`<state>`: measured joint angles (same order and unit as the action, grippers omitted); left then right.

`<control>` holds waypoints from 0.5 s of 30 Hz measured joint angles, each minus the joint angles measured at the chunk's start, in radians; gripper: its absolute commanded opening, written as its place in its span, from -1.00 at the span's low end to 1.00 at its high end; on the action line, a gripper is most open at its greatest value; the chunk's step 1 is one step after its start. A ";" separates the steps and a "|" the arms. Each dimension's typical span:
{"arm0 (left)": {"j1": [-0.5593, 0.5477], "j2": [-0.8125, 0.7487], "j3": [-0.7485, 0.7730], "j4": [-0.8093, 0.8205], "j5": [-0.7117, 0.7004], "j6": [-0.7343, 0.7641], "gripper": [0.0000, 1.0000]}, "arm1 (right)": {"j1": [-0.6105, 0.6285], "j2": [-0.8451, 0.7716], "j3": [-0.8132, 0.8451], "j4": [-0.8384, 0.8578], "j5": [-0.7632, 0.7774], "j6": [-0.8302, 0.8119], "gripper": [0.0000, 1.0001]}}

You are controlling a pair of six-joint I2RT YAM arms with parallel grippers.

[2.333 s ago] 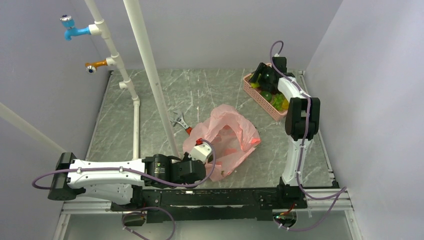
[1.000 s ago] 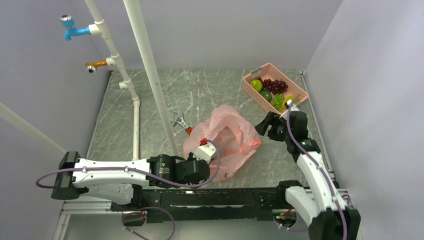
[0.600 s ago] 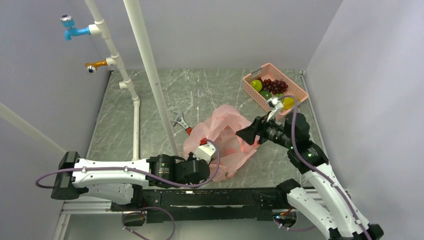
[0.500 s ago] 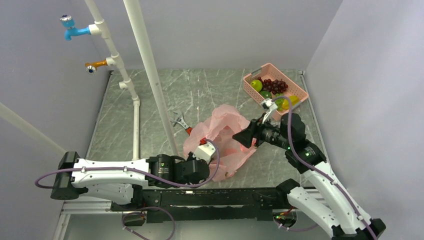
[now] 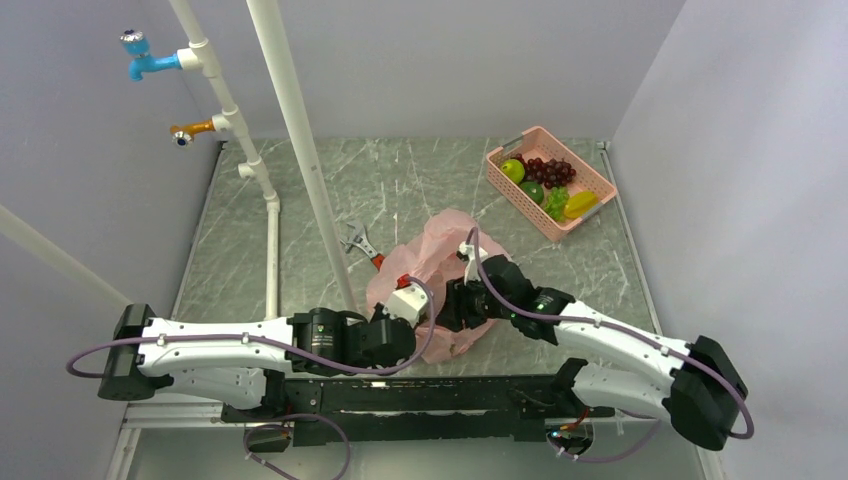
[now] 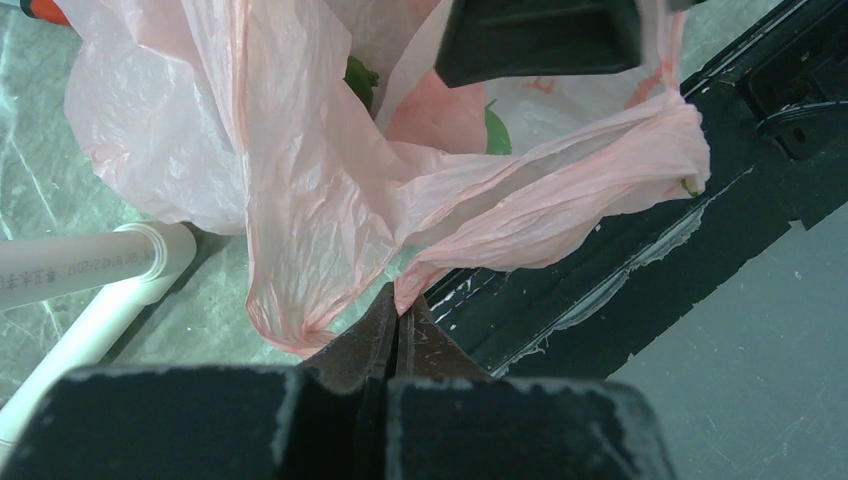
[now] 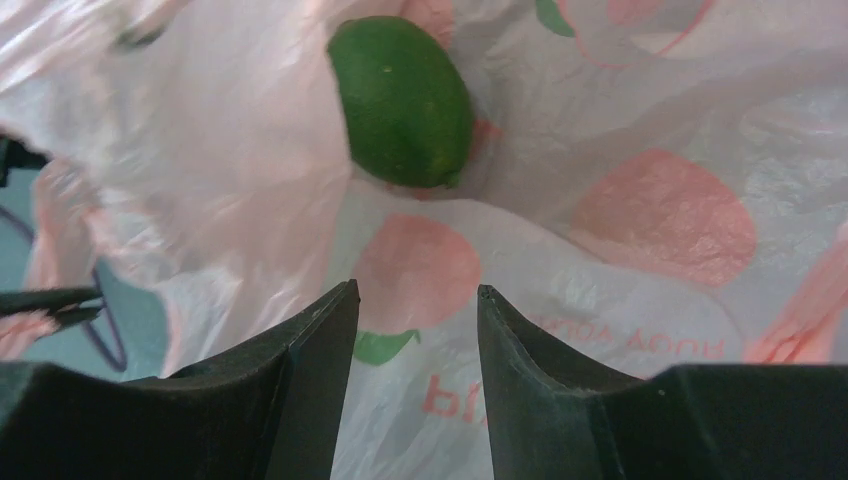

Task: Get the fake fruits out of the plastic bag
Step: Take out the fake fruit from the plastic bag.

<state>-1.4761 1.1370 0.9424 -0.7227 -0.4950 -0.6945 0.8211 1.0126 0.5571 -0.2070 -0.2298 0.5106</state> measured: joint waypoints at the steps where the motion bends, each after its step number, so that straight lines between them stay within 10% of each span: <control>1: 0.000 -0.003 0.000 0.000 0.000 0.000 -1.00 | 0.014 0.022 -0.003 0.004 0.032 0.010 0.06; 15: 0.000 -0.166 0.002 0.029 0.000 0.007 -1.00 | 0.023 0.247 0.019 0.208 0.170 0.030 0.45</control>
<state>-1.4761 0.9714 0.9440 -0.6941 -0.4946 -0.6876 0.8440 1.2594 0.5766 0.0013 -0.0601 0.5404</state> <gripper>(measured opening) 0.012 0.684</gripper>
